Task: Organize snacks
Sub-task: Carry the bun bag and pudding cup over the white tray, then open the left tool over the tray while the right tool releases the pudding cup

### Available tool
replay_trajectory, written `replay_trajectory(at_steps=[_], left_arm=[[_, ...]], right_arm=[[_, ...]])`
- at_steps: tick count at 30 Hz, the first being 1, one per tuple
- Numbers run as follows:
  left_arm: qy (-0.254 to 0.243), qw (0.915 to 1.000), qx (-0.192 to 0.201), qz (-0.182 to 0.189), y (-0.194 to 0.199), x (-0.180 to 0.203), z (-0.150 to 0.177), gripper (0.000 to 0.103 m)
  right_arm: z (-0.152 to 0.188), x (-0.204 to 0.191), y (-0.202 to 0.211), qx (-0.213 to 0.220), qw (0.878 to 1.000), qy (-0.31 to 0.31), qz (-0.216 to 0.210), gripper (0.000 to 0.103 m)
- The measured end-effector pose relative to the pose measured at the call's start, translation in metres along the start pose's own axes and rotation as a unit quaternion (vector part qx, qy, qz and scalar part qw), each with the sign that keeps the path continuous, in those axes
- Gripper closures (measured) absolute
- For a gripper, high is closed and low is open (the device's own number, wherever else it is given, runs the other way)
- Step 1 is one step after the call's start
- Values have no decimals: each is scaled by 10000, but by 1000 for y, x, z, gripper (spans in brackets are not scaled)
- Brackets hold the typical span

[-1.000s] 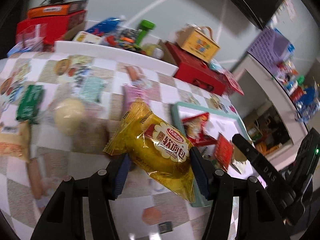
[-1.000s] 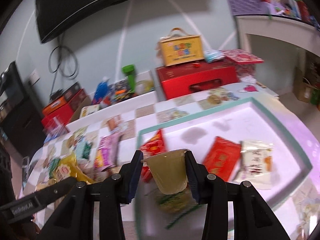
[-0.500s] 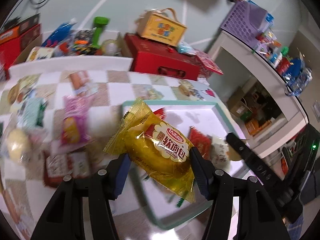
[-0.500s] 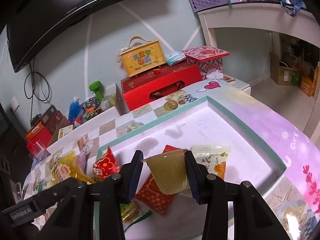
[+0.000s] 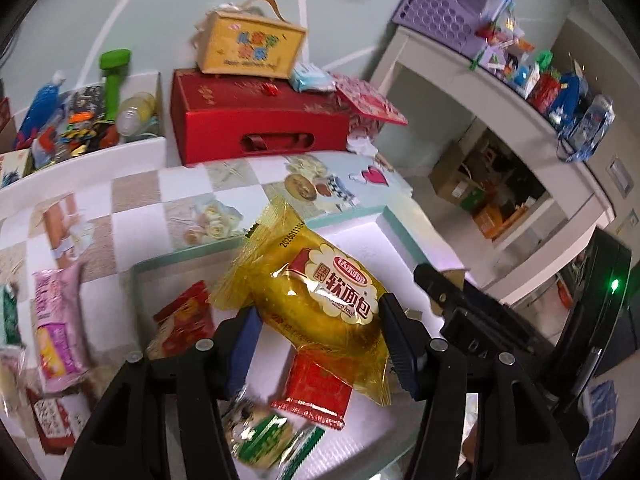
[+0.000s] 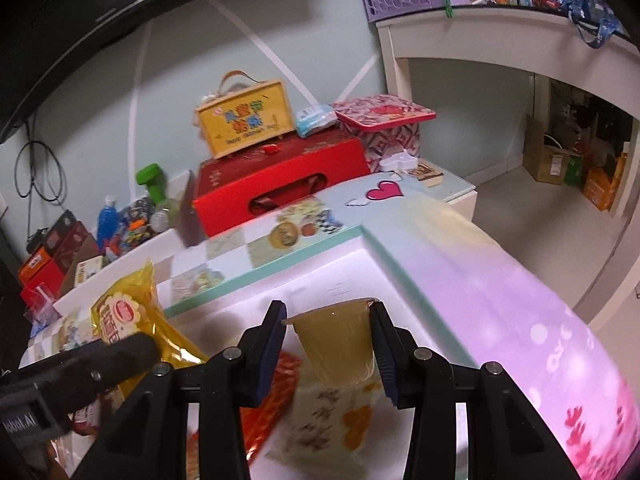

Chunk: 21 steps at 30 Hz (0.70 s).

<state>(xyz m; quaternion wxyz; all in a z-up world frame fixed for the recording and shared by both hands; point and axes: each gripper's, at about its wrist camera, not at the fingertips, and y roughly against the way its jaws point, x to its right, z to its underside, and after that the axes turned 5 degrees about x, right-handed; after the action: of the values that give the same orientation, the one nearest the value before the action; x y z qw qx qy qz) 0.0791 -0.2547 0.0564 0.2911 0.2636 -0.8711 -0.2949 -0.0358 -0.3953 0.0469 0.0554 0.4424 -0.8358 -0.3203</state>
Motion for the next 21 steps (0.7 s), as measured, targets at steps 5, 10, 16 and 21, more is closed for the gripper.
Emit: replay_trajectory(at_steps=[5,10,16,21], left_arm=[[-103,9996,-248,-50,-21,7,2,42],[-179,9991,-357,-112,-26,11,3,42],[-211,9993,-259,-144,-14,13,-3,41],[-101,9995,-154,-259,-1,8,-6,32]], right_arm=[[-4,11,-20,-310,9995,-11,40,58],[-1,15,-36,-653,9978,-105,13,58],[-1,9,-39,-784,9969,9,7,57],[-5,6,-37,-802,9967,88,61,46]])
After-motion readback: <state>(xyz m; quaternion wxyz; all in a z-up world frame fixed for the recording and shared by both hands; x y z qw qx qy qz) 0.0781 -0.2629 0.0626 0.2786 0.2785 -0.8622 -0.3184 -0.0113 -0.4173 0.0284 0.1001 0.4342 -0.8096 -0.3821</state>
